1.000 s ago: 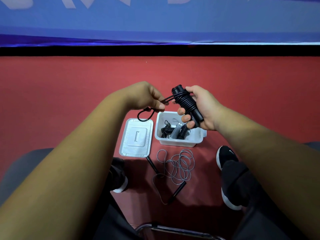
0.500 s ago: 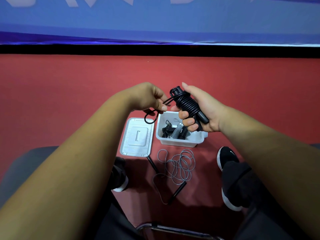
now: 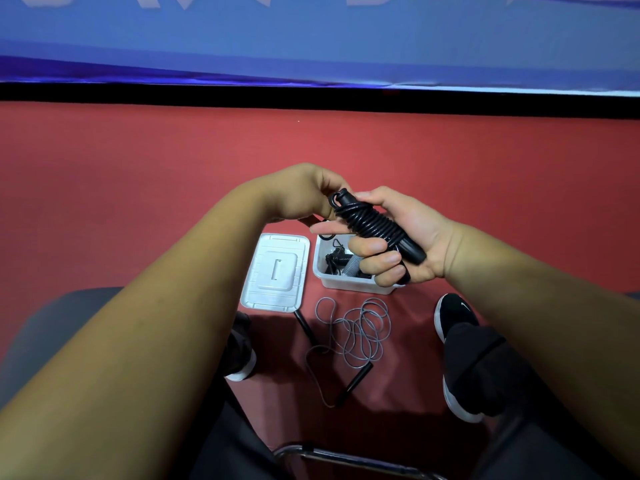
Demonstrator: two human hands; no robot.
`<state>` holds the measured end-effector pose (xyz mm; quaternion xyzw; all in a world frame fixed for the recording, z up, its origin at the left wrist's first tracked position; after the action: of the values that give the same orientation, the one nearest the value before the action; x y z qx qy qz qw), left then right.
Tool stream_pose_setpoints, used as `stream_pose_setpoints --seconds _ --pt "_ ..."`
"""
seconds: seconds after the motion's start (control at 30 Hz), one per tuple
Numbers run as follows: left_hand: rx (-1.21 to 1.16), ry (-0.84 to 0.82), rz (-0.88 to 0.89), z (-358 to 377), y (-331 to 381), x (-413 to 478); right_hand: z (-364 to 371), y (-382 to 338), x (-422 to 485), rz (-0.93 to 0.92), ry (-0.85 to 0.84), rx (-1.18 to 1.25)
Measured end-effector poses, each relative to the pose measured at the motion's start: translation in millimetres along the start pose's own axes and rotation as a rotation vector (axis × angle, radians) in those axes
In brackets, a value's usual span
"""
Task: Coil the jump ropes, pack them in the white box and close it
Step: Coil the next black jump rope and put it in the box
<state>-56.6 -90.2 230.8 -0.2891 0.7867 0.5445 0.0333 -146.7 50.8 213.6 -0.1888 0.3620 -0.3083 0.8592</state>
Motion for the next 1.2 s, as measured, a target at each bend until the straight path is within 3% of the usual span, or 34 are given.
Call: stream_pose_setpoints --seconds 0.37,0.47,0.67,0.8,0.87,1.07,1.2 --pt "0.050 0.095 0.087 -5 18 -3 3 9 4 0.042 -0.185 -0.104" --pt "0.118 0.121 0.131 -7 25 -3 2 9 3 0.064 -0.103 -0.185" --pt "0.233 0.179 0.171 -18 33 -3 -17 7 9 0.082 0.224 -0.261" --pt "0.177 0.183 0.143 -24 34 -5 -32 1 8 0.063 0.444 -0.240" --pt "0.028 0.176 0.134 -23 32 -5 -39 -3 7 0.039 0.510 -0.231" --pt "-0.150 0.255 0.144 -24 23 2 -49 -11 9 -0.057 0.527 -0.172" --pt "-0.055 0.321 0.141 -24 19 1 -44 -14 7 -0.101 0.450 -0.111"
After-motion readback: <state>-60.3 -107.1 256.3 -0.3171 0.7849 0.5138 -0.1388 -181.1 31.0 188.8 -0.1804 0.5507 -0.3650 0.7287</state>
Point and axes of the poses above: each hand's wrist, its own x-axis towards the middle knuckle, its own z-axis out of the palm, y = z × x, the point moved 5 cm from there along x, towards the middle knuckle, and after that the axes turned 1 degree about z, right-handed, at the moved point
